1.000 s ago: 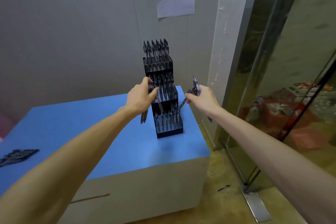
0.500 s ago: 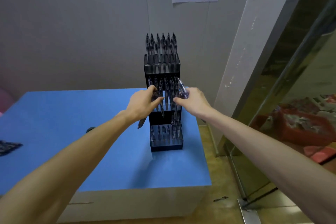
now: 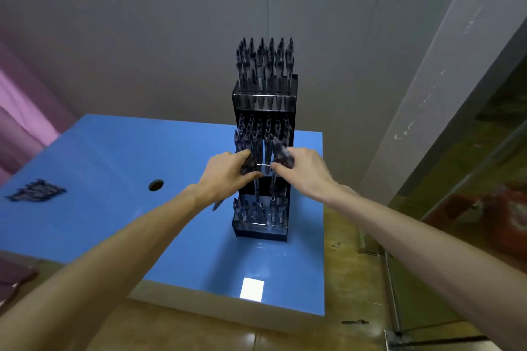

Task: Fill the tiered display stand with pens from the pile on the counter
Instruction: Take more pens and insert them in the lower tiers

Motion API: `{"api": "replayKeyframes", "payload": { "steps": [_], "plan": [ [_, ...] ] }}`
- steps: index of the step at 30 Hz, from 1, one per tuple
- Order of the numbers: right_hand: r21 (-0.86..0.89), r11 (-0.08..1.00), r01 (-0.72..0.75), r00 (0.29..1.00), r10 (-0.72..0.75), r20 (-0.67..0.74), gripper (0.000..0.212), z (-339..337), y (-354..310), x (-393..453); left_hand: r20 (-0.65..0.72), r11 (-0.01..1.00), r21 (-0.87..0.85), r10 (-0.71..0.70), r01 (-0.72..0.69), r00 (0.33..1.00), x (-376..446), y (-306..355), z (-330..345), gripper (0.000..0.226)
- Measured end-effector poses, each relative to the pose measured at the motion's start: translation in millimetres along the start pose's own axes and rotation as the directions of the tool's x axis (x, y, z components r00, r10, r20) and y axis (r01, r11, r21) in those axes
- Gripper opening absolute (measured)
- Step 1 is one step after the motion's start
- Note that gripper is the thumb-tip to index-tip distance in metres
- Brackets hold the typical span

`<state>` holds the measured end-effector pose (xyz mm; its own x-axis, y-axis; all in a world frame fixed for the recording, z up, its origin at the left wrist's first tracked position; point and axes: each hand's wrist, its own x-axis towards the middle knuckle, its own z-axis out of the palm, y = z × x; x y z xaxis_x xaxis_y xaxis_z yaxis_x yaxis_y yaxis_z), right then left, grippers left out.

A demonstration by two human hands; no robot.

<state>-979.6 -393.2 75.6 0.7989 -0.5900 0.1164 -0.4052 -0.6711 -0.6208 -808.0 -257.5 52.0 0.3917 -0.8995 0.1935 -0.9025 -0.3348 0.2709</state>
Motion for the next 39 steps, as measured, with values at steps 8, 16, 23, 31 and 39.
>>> {"api": "replayKeyframes", "payload": {
  "steps": [8,16,23,31,39],
  "plan": [
    [-0.093,0.994,0.061,0.997,-0.056,0.049,0.043,11.5,4.0,-2.5,0.006,0.996,0.084,0.004,-0.005,1.000,-3.0,2.7,8.1,0.038],
    [-0.243,0.969,0.055,0.999,-0.053,0.014,0.031,15.1,0.8,-5.8,0.028,0.992,0.101,0.072,-0.075,0.997,-4.7,-1.3,7.5,0.036],
    [-0.282,0.959,0.010,0.999,0.004,0.049,0.039,17.0,-2.8,-0.9,0.085,0.981,0.112,0.150,-0.159,0.985,-6.5,-2.1,10.4,0.036],
    [-0.329,0.944,-0.014,0.996,0.042,0.080,0.026,32.0,-7.8,7.1,0.069,0.993,0.066,0.097,-0.102,0.993,0.3,-2.8,15.3,0.030],
    [-0.316,0.945,-0.084,0.990,0.116,0.085,0.029,48.3,-5.9,5.4,0.107,0.999,0.020,-0.047,0.045,0.993,-9.5,-6.6,35.2,0.038]
  ]
}}
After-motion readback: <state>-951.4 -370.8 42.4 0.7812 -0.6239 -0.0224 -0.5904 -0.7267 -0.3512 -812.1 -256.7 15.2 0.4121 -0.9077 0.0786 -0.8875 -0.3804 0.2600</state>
